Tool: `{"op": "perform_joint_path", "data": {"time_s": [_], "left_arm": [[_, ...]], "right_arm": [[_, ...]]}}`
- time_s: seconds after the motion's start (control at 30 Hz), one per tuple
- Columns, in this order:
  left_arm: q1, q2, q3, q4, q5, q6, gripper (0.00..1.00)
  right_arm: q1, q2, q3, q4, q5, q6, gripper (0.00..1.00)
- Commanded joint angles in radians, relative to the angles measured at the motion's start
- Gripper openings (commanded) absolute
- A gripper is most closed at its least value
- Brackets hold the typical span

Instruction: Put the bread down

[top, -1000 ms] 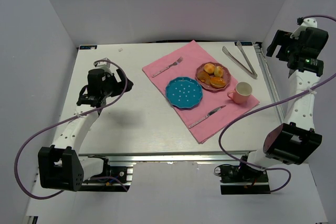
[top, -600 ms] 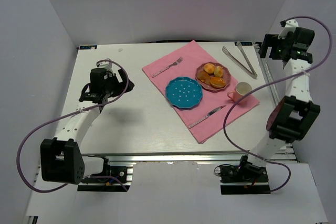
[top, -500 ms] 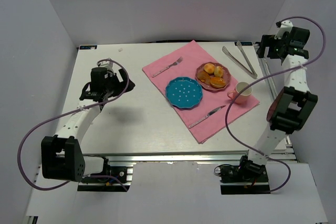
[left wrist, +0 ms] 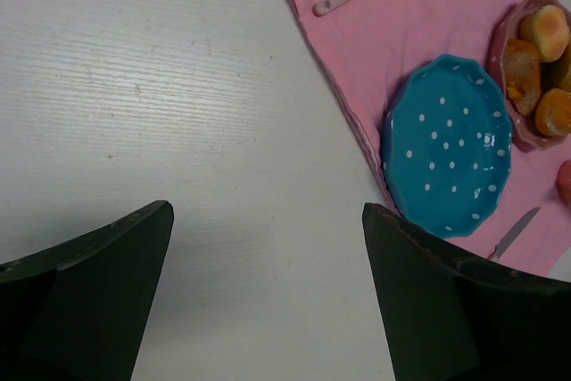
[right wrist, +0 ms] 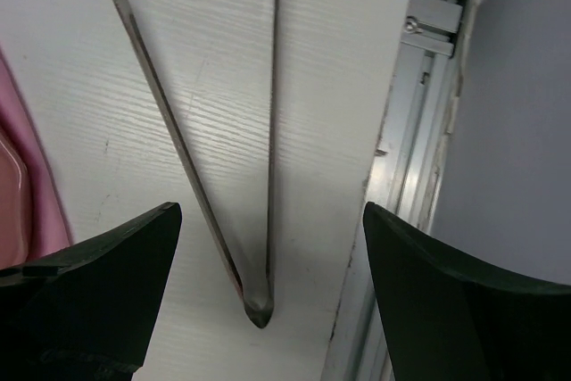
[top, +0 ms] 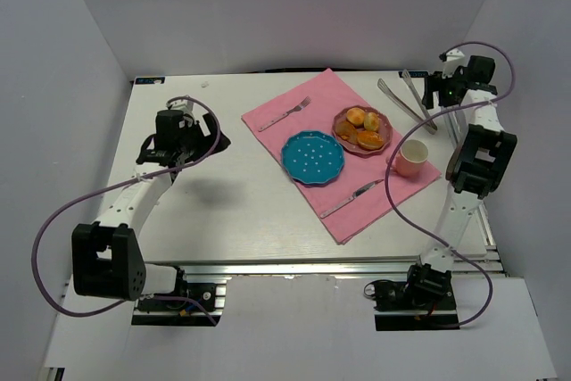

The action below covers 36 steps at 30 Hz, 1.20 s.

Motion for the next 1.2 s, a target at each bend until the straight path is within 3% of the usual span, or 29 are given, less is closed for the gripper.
{"op": "perform_joint_path", "data": {"time_s": [0.0,0.57,1.17], "left_arm": [[-0.003,0.018,0.028,-0.02,-0.015,0.02,0.98],[-0.003,0.064,0.032,-0.032,-0.035,0.027,0.98],[-0.003,0.088,0.031,-0.035,-0.037,0.029,0.98]], "right_arm": [[0.042,0.031,0.051,0.046,-0.025,-0.071,0.89],[0.082,0.144,0.079,0.131,0.071,-0.117,0.89],[0.06,0.253,0.178,-0.014,-0.035,-0.137,0.89]]}}
